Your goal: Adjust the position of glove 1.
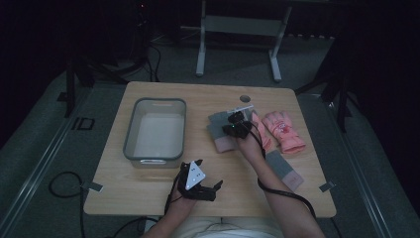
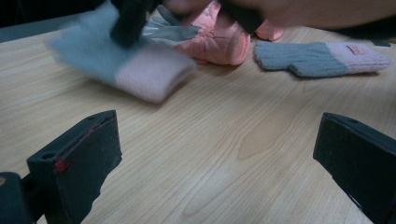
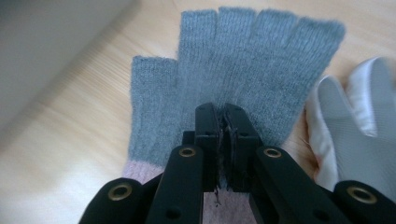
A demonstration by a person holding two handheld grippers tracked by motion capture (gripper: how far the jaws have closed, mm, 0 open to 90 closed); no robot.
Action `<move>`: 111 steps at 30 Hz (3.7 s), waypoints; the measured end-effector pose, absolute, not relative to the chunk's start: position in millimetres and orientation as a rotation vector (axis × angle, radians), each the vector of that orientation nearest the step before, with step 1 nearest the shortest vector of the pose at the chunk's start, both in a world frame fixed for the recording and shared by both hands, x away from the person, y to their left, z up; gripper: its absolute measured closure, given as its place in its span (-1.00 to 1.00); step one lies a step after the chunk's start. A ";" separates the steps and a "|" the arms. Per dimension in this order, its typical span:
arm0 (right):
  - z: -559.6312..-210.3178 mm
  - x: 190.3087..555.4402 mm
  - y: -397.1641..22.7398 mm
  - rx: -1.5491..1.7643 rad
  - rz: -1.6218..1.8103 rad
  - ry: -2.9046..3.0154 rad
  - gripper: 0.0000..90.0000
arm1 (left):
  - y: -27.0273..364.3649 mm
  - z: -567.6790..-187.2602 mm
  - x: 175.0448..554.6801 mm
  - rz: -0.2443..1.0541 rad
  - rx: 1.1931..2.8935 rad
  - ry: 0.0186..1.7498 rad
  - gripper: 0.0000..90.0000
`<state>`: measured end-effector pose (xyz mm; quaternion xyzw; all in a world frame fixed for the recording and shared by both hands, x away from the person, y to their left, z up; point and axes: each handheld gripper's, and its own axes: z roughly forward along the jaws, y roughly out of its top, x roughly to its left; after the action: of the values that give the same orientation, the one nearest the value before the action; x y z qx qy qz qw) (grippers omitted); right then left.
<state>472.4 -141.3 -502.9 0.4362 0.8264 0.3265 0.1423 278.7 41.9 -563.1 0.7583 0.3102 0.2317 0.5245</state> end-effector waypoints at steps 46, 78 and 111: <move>-544.3 313.3 -160.9 1.632 1.098 2.113 0.69 | 42.7 -563.2 276.6 0.596 1.793 0.758 -0.99; -519.7 352.7 -357.0 1.024 0.840 2.490 0.43 | 39.3 -563.2 277.0 0.603 1.817 0.750 -0.99; -486.4 312.9 -315.1 1.322 0.997 2.247 0.90 | 43.9 -563.4 277.3 0.614 1.778 0.781 -0.99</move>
<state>312.9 -315.1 -486.4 0.4663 0.7928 0.3517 0.1744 277.3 43.9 -563.4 0.7432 0.3264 0.2568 0.5247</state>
